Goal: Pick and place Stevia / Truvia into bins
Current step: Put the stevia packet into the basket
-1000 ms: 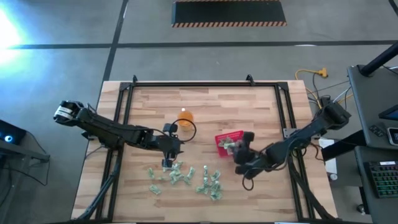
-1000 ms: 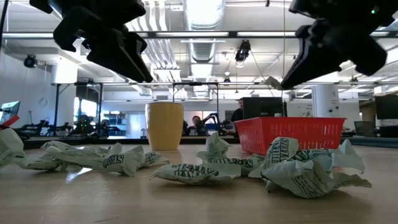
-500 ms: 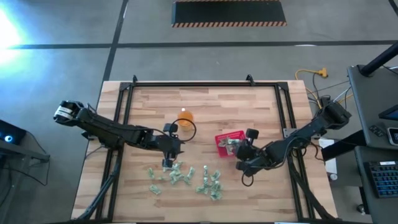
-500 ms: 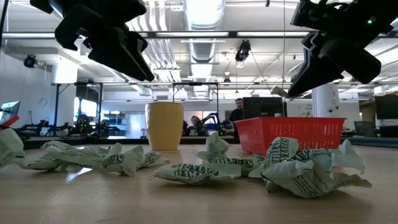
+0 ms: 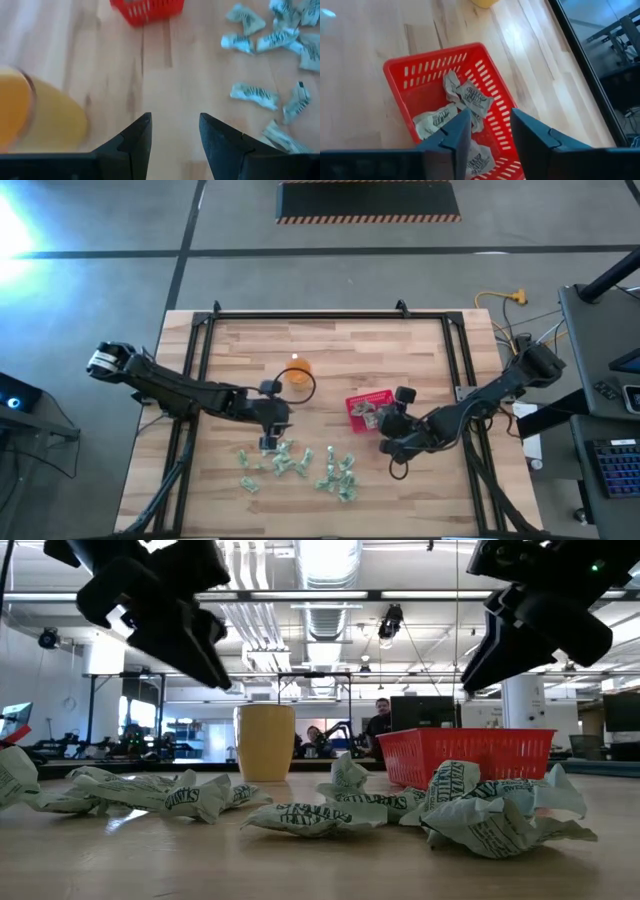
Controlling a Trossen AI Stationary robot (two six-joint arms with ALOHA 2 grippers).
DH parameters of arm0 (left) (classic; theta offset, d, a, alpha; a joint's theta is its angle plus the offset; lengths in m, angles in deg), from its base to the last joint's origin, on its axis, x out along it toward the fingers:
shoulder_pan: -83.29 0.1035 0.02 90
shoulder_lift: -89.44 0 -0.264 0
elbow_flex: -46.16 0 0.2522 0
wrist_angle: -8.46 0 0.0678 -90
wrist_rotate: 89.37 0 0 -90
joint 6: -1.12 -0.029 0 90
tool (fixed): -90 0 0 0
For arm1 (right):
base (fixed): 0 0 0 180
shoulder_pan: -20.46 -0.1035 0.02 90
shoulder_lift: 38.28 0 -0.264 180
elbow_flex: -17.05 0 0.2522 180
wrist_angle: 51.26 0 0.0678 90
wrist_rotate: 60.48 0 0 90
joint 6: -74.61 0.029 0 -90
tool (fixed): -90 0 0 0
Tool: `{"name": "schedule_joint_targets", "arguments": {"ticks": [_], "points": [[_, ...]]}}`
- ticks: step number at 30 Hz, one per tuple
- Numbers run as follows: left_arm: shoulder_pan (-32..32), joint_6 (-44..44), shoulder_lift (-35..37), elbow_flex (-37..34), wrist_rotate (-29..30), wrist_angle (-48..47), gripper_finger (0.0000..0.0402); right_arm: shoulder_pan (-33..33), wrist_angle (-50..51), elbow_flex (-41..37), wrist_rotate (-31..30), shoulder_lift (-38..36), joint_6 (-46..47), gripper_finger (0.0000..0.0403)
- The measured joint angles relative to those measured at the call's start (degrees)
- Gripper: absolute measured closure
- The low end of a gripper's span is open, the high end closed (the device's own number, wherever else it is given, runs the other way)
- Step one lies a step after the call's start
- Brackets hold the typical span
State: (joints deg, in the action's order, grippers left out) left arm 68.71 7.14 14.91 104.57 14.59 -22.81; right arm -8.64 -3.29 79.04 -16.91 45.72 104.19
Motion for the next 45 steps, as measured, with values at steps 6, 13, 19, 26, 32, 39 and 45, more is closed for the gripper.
{"name": "schedule_joint_targets", "arguments": {"ticks": [6, 13, 19, 26, 32, 39, 45], "points": [[-0.6, 10.4, -3.4, 0.0, -2.8, -2.1, 0.0253, -0.2, 0.4, 0.0, 3.4, -0.7, -0.2, 0.0264], [-3.1, 11.7, -9.7, 0.1, -5.7, -1.7, 0.0253, -0.7, 0.4, 0.0, 6.6, -1.1, -0.2, 0.0272], [-3.5, 11.7, -12.4, 0.3, -7.7, 0.9, 0.0253, -1.0, 0.6, 0.0, 6.6, -1.1, -0.2, 0.0281], [-3.4, 11.9, -15.0, 0.2, -8.1, 1.7, 0.0253, -1.0, 0.6, 0.0, 6.6, -1.1, -0.2, 0.0289], [-3.4, 11.7, -16.7, 0.2, -9.5, 3.1, 0.0253, -1.0, 0.6, 0.0, 6.6, -1.1, -0.2, 0.0294], [-3.4, 11.6, -16.6, 0.2, -9.6, 3.4, 0.0269, -1.0, 0.5, 0.0, 6.6, -1.1, -0.2, 0.0296], [-3.4, 9.8, -16.5, 0.2, -9.6, 3.5, 0.0335, -1.0, 0.5, 0.0, 6.5, -1.1, -0.2, 0.0303]]}}
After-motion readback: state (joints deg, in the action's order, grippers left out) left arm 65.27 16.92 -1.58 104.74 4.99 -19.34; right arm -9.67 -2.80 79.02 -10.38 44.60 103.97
